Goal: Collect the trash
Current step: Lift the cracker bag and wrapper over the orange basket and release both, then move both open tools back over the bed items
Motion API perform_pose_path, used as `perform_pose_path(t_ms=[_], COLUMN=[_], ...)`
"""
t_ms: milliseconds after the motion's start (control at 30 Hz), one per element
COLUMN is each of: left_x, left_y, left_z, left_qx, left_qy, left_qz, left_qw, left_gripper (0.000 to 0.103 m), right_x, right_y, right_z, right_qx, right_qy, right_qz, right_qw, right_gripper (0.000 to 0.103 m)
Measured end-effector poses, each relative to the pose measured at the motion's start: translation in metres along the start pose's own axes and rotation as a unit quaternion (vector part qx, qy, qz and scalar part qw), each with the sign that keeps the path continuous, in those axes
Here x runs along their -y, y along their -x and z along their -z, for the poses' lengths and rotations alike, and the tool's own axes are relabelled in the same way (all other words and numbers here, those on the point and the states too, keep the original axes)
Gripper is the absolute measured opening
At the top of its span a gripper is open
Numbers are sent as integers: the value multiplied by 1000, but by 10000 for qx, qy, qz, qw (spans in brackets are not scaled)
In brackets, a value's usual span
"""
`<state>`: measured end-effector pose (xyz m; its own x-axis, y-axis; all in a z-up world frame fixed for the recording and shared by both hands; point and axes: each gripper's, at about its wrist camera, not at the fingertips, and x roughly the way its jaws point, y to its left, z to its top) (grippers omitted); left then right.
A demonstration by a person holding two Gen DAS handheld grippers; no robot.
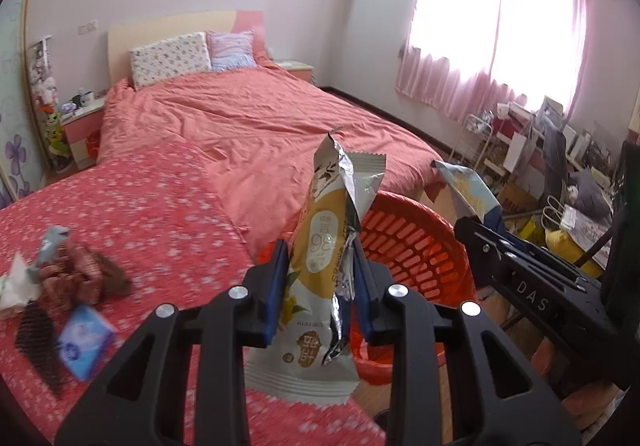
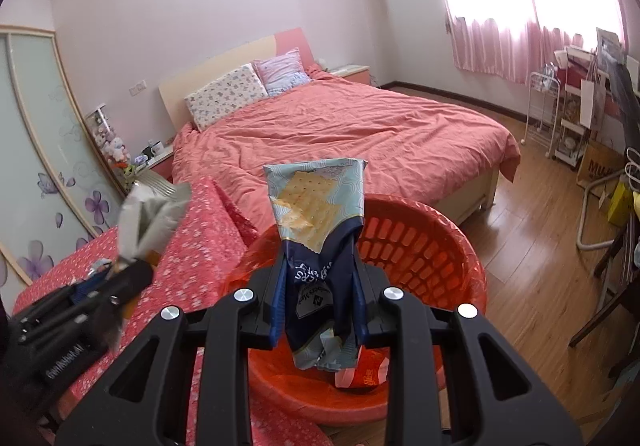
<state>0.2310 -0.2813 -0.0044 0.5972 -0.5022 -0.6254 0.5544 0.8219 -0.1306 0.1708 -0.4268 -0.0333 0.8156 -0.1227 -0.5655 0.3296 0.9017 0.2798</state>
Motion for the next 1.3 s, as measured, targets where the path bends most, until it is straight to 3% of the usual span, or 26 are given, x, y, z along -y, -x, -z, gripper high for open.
perform_pose_path(t_ms=[233, 300, 400, 567, 967, 1167, 1300], left_x=[23, 24, 18, 3, -49, -115, -177], left_y=[-48, -61, -70, -75, -18, 23, 50], left_z=[-3, -2, 0, 5, 30, 46, 58], left_qx=[-286, -379, -475, -572, -336, -320, -327], left_qy=[-118, -100, -95, -42, -144, 121, 540], left_qz=[55, 39, -24, -209, -1005, -1556, -2103], left_qw=[9995, 9992, 9988, 9981, 9943, 9872, 9756], left_gripper=[33, 39, 50, 55, 71, 73, 73], right_x=[21, 23, 26, 29, -8, -55, -95], right_y=[-21, -24, -27, -25, -7, -5, -8], right_z=[-2, -2, 0, 6, 10, 22, 36], right_qx=[-127, -170, -196, -234, -135, -305, -503], right_qy=[-265, -300, -361, -392, 224, 657, 984], right_qz=[-98, -140, -138, 1, 251, 25, -197], right_qw=[9995, 9993, 9991, 9990, 9993, 9974, 9937], right_gripper=[29, 32, 51, 62, 82, 82, 82])
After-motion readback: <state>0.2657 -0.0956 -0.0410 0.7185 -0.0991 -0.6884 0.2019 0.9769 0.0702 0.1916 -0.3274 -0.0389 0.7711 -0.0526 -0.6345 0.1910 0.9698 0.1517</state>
